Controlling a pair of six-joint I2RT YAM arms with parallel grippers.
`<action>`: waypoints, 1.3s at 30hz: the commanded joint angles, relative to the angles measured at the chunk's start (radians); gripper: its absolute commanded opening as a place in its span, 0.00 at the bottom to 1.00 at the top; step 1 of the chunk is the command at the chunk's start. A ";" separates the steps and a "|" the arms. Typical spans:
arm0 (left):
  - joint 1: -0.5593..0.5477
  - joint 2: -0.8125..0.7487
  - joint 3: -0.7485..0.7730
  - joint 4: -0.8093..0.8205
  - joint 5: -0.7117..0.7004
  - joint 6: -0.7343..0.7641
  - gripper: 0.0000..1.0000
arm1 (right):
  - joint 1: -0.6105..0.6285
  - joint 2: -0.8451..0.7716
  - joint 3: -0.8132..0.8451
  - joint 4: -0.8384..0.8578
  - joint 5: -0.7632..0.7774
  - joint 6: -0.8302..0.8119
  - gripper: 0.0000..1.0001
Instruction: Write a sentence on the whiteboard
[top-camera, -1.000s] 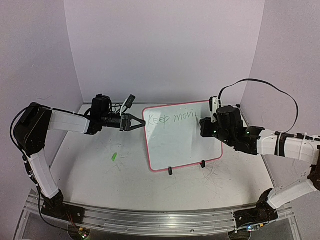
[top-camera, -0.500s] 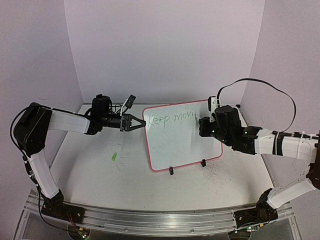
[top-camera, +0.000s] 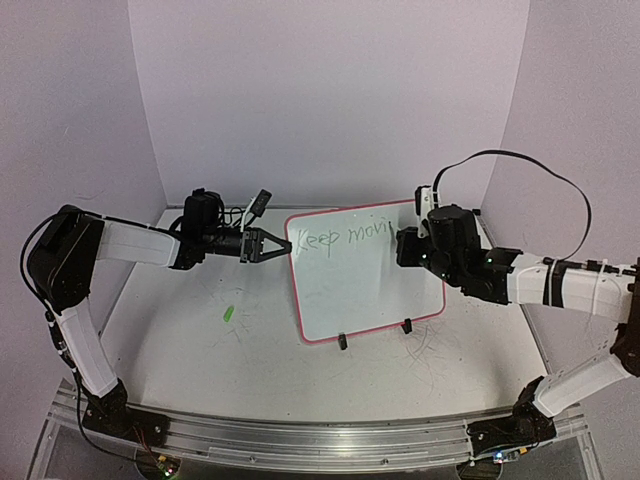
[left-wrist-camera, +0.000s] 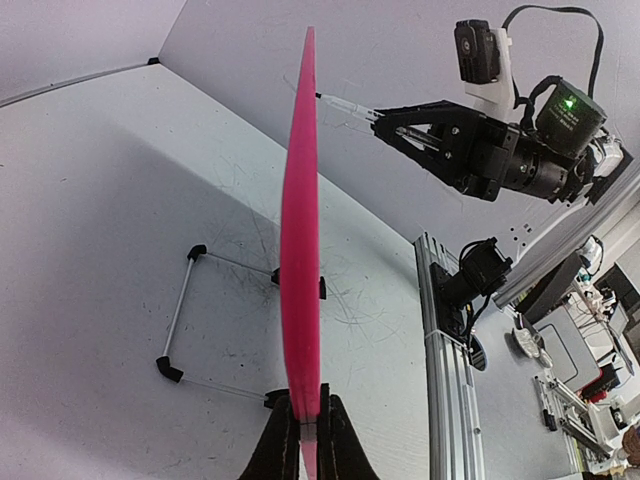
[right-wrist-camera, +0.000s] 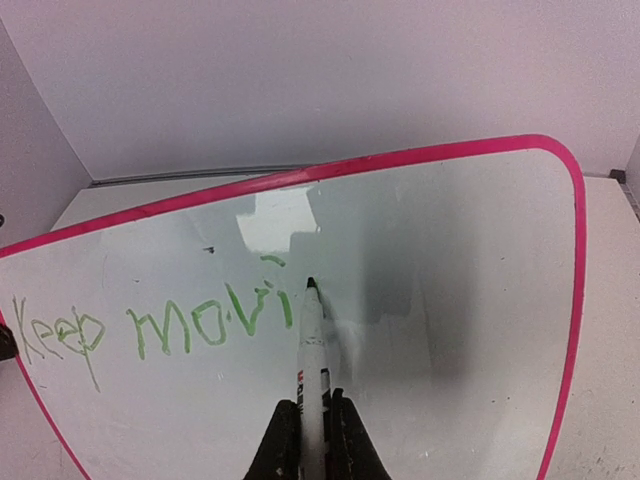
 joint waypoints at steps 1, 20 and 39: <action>0.005 -0.023 0.032 -0.021 0.001 0.034 0.00 | -0.006 0.013 0.034 0.027 0.050 -0.001 0.00; 0.005 -0.022 0.034 -0.023 0.001 0.034 0.00 | -0.006 -0.027 -0.037 -0.033 0.019 0.050 0.00; 0.005 -0.017 0.036 -0.024 0.002 0.034 0.00 | -0.006 -0.099 -0.022 -0.030 0.036 0.007 0.00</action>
